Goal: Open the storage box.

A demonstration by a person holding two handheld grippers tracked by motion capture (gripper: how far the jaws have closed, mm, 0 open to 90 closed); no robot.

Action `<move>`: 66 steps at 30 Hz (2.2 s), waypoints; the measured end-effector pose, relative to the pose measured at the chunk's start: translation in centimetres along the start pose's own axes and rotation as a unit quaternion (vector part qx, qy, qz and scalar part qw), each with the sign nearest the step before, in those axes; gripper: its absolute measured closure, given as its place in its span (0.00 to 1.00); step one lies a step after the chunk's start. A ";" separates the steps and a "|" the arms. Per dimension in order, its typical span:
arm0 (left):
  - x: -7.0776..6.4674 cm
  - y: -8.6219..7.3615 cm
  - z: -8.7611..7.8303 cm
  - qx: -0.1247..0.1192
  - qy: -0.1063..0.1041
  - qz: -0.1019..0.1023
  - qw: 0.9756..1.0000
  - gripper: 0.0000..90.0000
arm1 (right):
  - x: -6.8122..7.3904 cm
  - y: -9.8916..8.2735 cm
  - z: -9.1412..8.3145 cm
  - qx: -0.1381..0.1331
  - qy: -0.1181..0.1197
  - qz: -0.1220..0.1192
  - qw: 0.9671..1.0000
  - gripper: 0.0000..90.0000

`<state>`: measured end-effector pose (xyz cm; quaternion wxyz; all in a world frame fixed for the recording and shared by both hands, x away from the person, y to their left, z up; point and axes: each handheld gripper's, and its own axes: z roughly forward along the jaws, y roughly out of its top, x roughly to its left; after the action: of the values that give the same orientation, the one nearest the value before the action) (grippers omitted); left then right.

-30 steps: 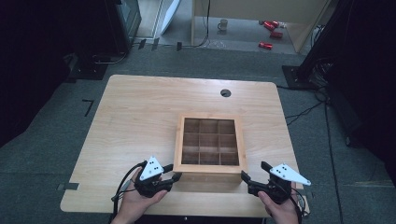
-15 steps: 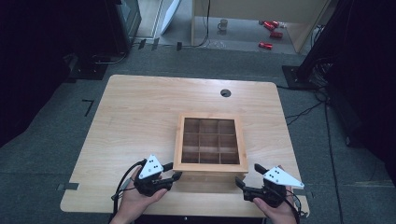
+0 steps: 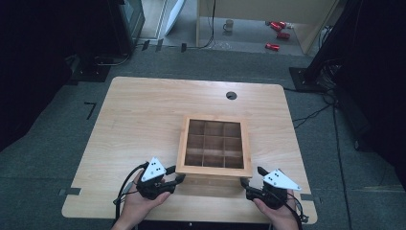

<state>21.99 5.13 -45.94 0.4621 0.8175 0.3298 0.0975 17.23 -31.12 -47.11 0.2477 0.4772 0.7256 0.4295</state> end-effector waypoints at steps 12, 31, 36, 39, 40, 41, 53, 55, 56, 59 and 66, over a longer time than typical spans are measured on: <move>0.4 0.1 -0.4 -0.013 -0.008 -0.011 1.000 0.61 | 0.7 0.1 -0.4 -0.035 -0.031 -0.035 0.998 0.30; 5.7 -4.3 -2.0 0.066 0.106 -0.045 0.991 0.18 | 0.5 2.6 -0.7 -0.084 -0.031 -0.126 0.988 0.32; 5.8 -4.7 -1.3 0.082 0.105 -0.039 0.990 0.18 | 0.3 3.9 -0.7 -0.103 -0.026 -0.135 0.985 0.37; 5.8 -4.9 -0.9 0.092 0.108 -0.034 0.989 0.18 | 0.0 4.7 -0.7 -0.111 -0.014 -0.138 0.984 0.43; 5.8 -5.0 -0.9 0.094 0.107 -0.035 0.989 0.18 | -0.2 5.0 -0.7 -0.115 -0.004 -0.144 0.983 0.47; 5.9 -5.0 -0.8 0.097 0.107 -0.034 0.989 0.18 | -0.3 5.5 -0.7 -0.120 -0.006 -0.154 0.981 0.48; 6.4 -5.4 -0.5 0.107 0.106 -0.045 0.988 0.18 | -1.6 8.9 0.4 -0.139 -0.010 -0.173 0.975 0.57; 6.4 -5.4 -0.5 0.108 0.106 -0.044 0.988 0.18 | -1.8 9.4 0.6 -0.145 -0.011 -0.178 0.973 0.59; 6.4 -5.4 -0.5 0.108 0.106 -0.044 0.987 0.18 | -1.8 9.4 0.6 -0.145 -0.011 -0.178 0.973 0.59; 6.5 -5.4 -0.5 0.106 0.105 -0.043 0.988 0.18 | -2.4 10.3 1.1 -0.139 -0.010 -0.193 0.971 0.61; 6.6 -5.5 -0.4 0.102 0.110 -0.042 0.988 0.18 | -3.4 11.7 1.5 -0.148 0.005 -0.171 0.974 0.61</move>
<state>24.34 11.52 -51.19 0.3405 0.8301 0.4212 0.1330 25.45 -31.52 -38.00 0.3820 0.3021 0.7258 0.4857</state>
